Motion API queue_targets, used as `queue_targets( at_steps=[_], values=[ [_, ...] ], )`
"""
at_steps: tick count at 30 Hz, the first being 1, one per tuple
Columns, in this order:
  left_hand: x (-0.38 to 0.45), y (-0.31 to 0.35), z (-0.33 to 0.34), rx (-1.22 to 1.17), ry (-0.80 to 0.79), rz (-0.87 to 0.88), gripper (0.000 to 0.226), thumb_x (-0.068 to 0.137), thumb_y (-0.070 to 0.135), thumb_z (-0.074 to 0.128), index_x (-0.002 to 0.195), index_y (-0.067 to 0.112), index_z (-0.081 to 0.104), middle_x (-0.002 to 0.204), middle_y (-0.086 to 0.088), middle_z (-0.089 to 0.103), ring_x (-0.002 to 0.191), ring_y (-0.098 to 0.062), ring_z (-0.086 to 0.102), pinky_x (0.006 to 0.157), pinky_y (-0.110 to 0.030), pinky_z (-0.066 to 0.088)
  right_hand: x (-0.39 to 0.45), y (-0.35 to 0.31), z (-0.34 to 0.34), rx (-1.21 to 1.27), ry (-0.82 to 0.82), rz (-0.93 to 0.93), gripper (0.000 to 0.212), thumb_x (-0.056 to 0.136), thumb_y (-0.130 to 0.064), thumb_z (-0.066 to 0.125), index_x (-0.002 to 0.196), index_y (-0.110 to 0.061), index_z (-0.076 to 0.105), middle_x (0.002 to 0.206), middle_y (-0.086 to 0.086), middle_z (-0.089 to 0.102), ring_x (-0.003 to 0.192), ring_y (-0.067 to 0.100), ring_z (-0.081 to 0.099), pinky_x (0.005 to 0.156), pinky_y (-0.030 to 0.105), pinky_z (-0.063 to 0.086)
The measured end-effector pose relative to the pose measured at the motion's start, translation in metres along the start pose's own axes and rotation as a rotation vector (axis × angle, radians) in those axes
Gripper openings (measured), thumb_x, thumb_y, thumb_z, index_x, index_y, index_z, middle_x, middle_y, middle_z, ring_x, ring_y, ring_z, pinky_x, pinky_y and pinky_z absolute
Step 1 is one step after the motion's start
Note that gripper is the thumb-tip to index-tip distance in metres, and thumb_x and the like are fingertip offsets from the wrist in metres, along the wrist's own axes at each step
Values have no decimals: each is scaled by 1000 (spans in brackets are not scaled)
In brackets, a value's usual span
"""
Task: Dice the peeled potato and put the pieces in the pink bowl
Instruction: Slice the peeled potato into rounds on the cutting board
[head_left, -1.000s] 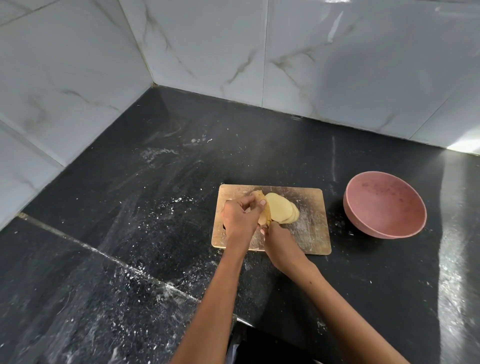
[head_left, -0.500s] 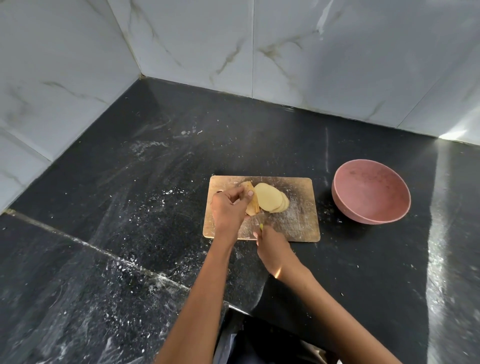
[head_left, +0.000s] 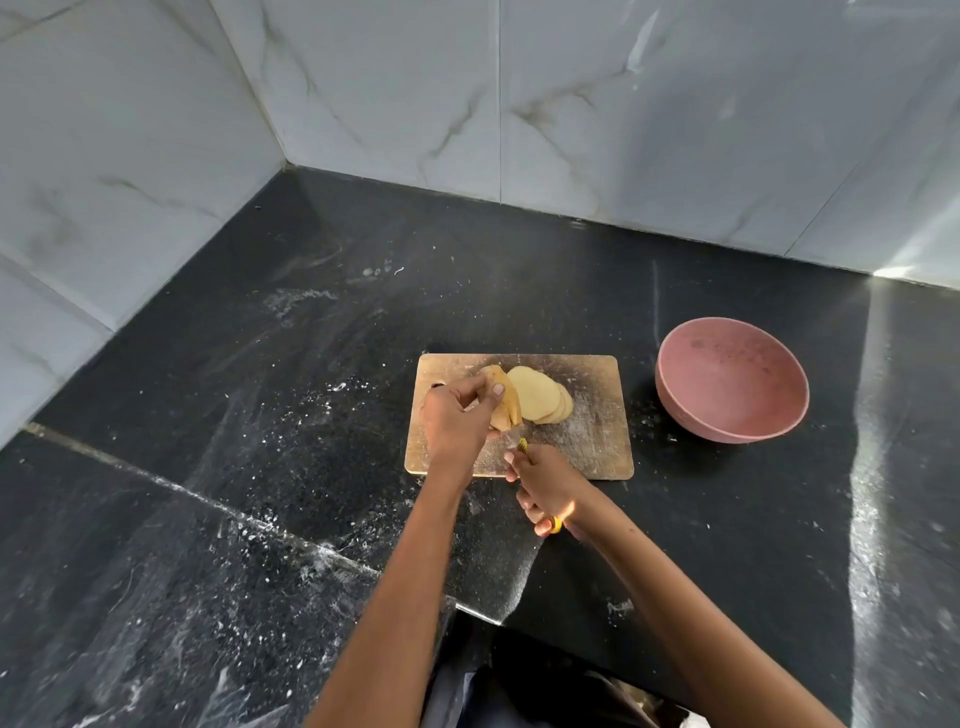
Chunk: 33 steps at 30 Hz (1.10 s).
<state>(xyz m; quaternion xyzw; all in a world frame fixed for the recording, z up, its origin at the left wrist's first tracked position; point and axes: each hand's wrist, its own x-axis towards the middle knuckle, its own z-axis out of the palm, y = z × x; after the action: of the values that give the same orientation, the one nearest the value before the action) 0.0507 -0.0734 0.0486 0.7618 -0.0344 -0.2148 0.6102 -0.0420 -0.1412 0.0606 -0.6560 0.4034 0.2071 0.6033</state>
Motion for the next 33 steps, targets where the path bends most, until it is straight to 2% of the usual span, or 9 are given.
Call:
queue_targets(
  at_steps=[3,5,6,8,11,14,19,24,33],
  values=[
    [0,0,1,2,-3,0,38,85,9,71,122,2,62,113,-11,69,98,-23,69,69,-38,61,-2,-3,2,-38,-37,16,34,105,-26,33,76,-13,46,52,3,45,37,13,43,43,20,39],
    [-1,0,0,-35,-9,-9,38,86,8,70,123,1,62,111,-13,70,95,-23,69,68,-37,61,-1,0,8,-370,135,-112,24,103,-16,36,97,-6,56,84,13,62,74,26,63,65,33,45],
    [-2,-1,-1,-68,-17,-15,38,86,6,70,122,1,62,109,-14,70,91,-22,70,64,-33,60,-2,3,10,-486,211,-150,22,102,-13,37,108,-4,56,100,15,63,93,31,62,72,35,43],
    [-6,-3,-3,-122,-36,-31,37,85,4,70,121,1,62,104,-14,71,83,-18,70,58,-27,59,-4,5,8,-564,257,-162,22,101,-13,38,116,-5,53,111,14,61,106,31,57,75,33,40],
    [-7,-5,1,-140,-34,-38,41,83,8,73,122,2,62,108,-13,70,82,-17,71,57,-29,59,-19,0,-3,-635,223,-156,22,102,-18,37,110,-8,55,108,11,60,102,27,57,74,30,38],
    [-6,-3,4,-161,-29,-67,44,81,10,75,122,4,62,112,-10,69,82,-15,70,55,-27,58,-40,-4,-22,-649,173,-170,20,101,-16,36,89,-14,52,88,4,56,86,22,54,66,27,40],
    [-6,-1,3,-308,-43,-154,40,78,7,77,115,7,65,111,-11,70,88,-16,70,56,-28,58,-59,-3,-41,-488,213,-283,35,103,-36,30,81,-16,49,74,0,51,68,15,48,63,30,39],
    [-8,-2,4,-430,-39,-193,40,75,4,77,113,6,65,112,-13,69,94,-23,70,57,-29,58,-35,-9,-26,-425,337,-402,32,104,-34,30,92,-12,51,77,0,52,64,9,45,54,24,33],
    [-11,0,4,-471,-25,-226,43,76,2,76,118,3,65,110,-12,70,83,-13,72,54,-25,56,-16,-8,-16,-453,347,-426,26,104,-30,32,87,-15,45,72,-2,50,61,9,42,54,27,33]
  ],
)
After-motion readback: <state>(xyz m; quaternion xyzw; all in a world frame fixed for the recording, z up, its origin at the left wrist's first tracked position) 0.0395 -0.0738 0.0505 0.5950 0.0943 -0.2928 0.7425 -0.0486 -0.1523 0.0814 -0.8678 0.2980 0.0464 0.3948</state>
